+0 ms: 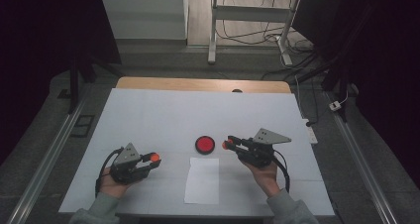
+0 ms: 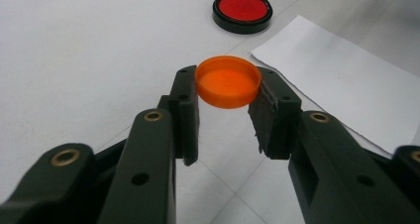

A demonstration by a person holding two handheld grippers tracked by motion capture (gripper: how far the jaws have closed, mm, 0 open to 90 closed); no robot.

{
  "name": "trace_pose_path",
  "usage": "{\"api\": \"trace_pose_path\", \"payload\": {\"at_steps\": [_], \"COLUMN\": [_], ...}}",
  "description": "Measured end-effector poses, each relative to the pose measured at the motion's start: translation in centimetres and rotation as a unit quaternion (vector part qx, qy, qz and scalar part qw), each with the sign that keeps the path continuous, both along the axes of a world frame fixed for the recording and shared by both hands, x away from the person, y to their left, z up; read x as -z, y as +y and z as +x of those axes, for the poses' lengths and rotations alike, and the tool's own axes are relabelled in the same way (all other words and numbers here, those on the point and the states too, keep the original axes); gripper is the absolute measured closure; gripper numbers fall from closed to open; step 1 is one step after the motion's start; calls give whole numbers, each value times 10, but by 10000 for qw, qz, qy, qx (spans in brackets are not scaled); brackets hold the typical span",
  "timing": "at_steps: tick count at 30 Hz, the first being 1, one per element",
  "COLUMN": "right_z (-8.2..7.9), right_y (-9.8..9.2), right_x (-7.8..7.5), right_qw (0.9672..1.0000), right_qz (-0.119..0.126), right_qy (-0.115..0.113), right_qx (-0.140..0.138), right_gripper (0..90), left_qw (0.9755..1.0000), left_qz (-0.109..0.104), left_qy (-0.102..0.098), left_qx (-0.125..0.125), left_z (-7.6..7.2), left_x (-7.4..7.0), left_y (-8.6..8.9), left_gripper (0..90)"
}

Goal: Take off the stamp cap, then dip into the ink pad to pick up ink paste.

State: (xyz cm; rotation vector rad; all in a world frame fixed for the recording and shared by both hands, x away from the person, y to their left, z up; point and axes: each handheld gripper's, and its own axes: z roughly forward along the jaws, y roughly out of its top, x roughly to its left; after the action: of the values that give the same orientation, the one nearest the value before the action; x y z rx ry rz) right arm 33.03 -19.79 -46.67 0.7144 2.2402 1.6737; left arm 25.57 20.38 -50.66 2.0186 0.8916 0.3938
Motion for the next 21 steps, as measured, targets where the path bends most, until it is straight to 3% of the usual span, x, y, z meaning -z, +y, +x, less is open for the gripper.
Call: {"api": "trace_pose_path", "payload": {"at_steps": [6,21], "right_z": [0,22], "right_y": [3,23], "right_x": [-2,6], "right_qw": [10000,9998], "right_qz": [14,-174], "right_qy": [-30,71], "right_qx": [-13,67], "right_gripper": [721,722], "left_qw": [10000,10000], "left_qz": [-20,4], "left_qy": [3,43], "left_qx": [10,83], "left_z": [0,2], "left_x": [0,1], "left_y": [0,-1], "left_gripper": [647,647]}}
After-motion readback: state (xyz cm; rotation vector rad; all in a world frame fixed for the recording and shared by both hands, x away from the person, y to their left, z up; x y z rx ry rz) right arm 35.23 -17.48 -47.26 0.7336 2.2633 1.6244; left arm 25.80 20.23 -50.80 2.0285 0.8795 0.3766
